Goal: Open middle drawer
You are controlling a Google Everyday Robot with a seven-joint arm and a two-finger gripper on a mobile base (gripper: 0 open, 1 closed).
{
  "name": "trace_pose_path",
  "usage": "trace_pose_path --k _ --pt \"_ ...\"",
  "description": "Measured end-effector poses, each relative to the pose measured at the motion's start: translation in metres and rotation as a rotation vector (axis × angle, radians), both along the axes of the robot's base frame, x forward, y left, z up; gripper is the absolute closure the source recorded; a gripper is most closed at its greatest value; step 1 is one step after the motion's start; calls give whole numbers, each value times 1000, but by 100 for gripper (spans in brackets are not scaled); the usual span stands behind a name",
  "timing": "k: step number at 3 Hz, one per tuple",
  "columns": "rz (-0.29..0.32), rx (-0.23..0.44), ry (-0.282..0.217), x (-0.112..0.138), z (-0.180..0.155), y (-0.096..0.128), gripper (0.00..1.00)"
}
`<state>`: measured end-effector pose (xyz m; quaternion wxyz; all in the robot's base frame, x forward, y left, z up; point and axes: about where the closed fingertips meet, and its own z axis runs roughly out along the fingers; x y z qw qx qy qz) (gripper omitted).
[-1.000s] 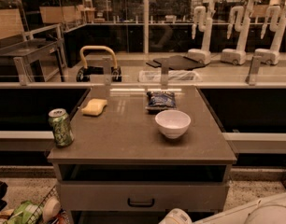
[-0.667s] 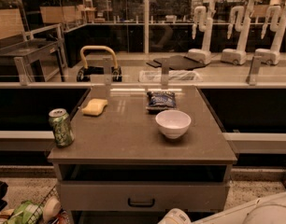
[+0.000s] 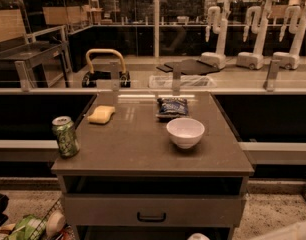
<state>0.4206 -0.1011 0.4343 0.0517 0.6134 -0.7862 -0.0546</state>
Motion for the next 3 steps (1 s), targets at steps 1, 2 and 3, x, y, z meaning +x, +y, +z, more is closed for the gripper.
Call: trace_pose_path --k 1,2,3 --pt "-69 54 8 -60 3 -17 26" --pt "-92 67 26 -81 3 -24 49" --pt "-105 82 51 -99 0 -28 72"
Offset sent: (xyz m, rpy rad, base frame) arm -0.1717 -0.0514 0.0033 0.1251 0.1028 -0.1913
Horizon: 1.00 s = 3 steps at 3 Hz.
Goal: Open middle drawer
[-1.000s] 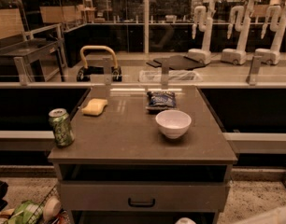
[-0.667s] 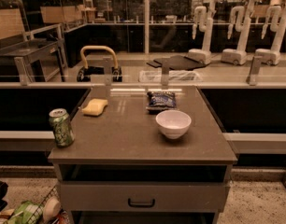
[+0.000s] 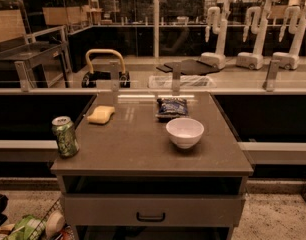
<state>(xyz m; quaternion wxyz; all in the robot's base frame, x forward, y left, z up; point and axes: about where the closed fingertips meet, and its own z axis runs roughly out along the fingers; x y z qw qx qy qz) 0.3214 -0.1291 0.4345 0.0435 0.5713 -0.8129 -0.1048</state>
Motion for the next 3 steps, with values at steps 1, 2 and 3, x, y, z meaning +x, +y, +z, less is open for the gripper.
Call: trace_pose_path --k 1,2,3 --pt "0 0 0 0 3 0 70" --pt "0 0 0 0 3 0 47" --pt "1 0 3 -1 2 0 16"
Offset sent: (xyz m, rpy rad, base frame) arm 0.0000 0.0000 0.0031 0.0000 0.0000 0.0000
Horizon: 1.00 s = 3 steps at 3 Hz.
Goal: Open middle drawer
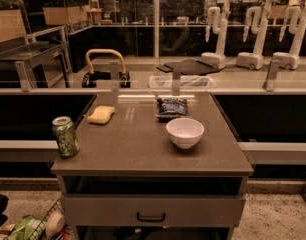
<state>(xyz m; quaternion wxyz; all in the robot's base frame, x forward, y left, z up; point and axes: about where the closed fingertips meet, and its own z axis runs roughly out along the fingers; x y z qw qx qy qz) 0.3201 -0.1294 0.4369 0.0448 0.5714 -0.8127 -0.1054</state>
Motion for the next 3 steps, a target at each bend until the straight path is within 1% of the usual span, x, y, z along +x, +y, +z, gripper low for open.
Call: trace_pose_path --k 1,2,3 --pt "4 -4 0 0 1 0 0" --pt "14 -15 -3 4 6 0 0" --pt "24 -15 -34 17 88 2 0"
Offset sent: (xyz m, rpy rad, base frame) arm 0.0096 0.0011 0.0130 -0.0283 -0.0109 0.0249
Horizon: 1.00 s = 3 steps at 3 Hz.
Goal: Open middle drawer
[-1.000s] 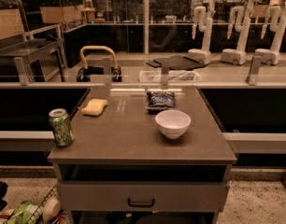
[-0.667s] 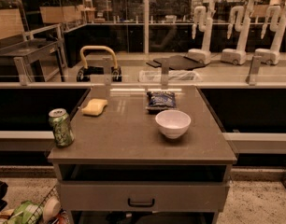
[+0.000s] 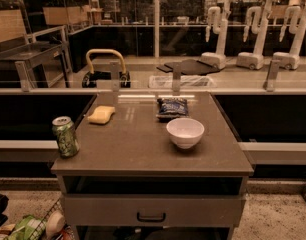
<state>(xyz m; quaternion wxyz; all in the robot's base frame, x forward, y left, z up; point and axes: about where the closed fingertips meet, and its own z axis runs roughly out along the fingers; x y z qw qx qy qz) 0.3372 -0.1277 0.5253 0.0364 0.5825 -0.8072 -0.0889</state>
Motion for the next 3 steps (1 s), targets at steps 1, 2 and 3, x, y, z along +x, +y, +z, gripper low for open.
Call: trace_pose_path --k 1,2,3 --pt "-52 -2 -55 6 103 -12 0" --pt "-90 -76 -210 10 251 -29 0" --pt "-110 -175 -272 -28 320 -51 0"
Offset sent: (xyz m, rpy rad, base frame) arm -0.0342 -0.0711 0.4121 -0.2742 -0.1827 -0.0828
